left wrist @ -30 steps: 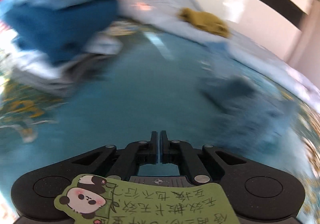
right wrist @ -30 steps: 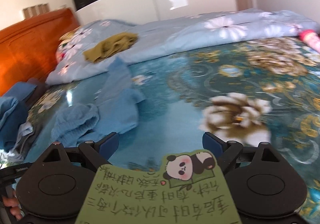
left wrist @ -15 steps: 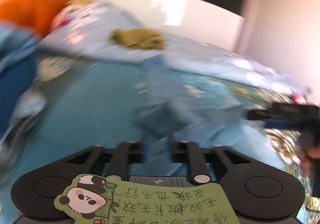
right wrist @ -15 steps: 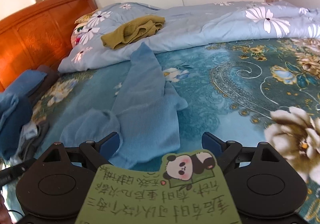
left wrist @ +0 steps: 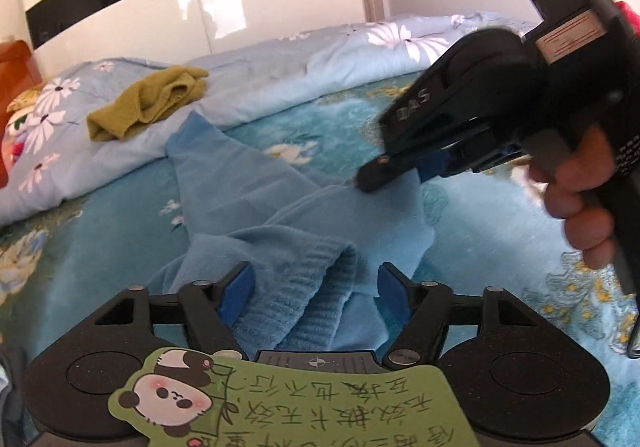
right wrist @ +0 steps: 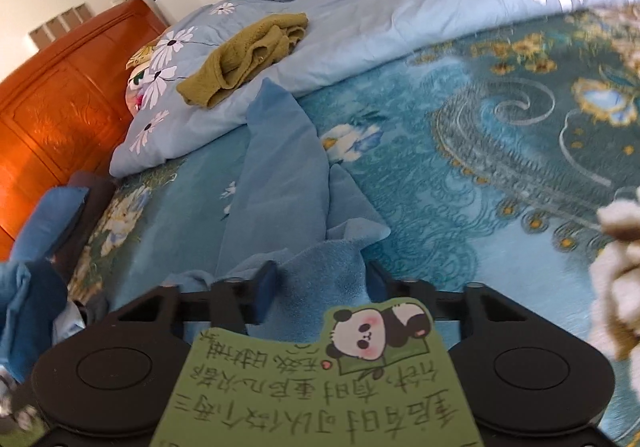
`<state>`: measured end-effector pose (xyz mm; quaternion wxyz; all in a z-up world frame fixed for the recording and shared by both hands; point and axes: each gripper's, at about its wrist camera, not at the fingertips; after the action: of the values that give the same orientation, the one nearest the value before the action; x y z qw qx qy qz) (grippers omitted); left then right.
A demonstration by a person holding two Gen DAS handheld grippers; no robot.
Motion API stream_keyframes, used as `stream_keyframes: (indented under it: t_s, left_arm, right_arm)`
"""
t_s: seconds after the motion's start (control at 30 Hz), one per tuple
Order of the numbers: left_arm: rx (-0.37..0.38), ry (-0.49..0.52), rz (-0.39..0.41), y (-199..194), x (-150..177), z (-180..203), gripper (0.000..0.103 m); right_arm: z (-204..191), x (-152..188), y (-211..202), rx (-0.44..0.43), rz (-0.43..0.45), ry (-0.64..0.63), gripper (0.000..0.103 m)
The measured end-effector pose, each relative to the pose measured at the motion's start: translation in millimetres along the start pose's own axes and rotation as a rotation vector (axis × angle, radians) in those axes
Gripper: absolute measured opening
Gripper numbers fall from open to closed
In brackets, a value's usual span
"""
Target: Fold clothes
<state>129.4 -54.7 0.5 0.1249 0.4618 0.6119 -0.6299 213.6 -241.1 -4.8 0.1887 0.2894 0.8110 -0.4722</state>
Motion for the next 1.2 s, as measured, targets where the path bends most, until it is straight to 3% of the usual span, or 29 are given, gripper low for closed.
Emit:
stream_keyframes:
  t_s: [0.03,0.07,0.13,0.2,0.23,0.3,0.43,0.5,0.63,0.83,1.1,1.2]
  left_arm:
    - [-0.004,-0.019,-0.005,3.1,-2.5,-1.5,0.044]
    - [0.006,-0.045,-0.007,1.6,-0.5,-8.7,0.036]
    - [0.004,-0.116,0.001,0.5,-0.1,-21.0,0.024]
    - [-0.004,-0.201,0.034,-8.7,-1.7,-33.7,0.021]
    - [-0.006,-0.253,0.059,-16.7,-2.3,-43.0,0.012]
    - [-0.014,-0.331,0.114,-35.4,-5.0,-60.5,0.007]
    - [0.043,-0.488,0.216,-69.7,-13.2,-97.6,0.006]
    - [0.07,-0.518,0.265,-88.5,-17.3,-105.6,0.006]
    - [0.199,-0.539,0.36,-121.8,-28.1,-101.2,0.005]
    - [0.521,-0.491,0.497,-161.7,-63.8,-62.4,0.005]
    - [0.553,-0.591,0.469,-145.1,-59.2,-75.0,0.005]
    - [0.564,-0.629,0.458,-138.9,-57.5,-79.7,0.005]
  right_arm:
    - [1.1,0.2,0.7,-0.013,-0.002,0.015,0.012]
    - [1.6,0.7,0.0,-0.019,0.002,0.025,0.008]
    - [0.1,1.6,-4.2,-0.037,0.017,0.023,0.006]
    - [-4.3,-0.5,-10.6,-0.047,0.037,0.01,0.006]
    - [-6.7,-1.6,-15.0,-0.045,0.05,0.004,0.006]
    - [-9.2,-4.3,-26.5,-0.042,0.088,0.0,0.005]
    - [-0.4,-18.8,-57.5,-0.02,0.184,0.026,0.005]
    - [7.8,-27.2,-79.1,-0.002,0.244,0.04,0.005]
    - [27.3,-43.8,-135.3,0.063,0.374,0.045,0.005]
    - [62.9,-61.8,-237.1,0.206,0.567,0.047,0.005]
    - [97.5,-59.8,-376.7,0.356,0.841,0.088,0.005]
    - [97.5,-63.9,-412.5,0.389,0.892,0.057,0.006]
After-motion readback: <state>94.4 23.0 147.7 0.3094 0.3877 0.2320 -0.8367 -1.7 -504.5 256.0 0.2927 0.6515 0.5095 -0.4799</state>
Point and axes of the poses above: each gripper's, at about its wrist camera, not at the fingertips, and y roughly the way its jaws point, z to its right, x to its underside, and after that the axes turned 2 degrees about -z, right-handed
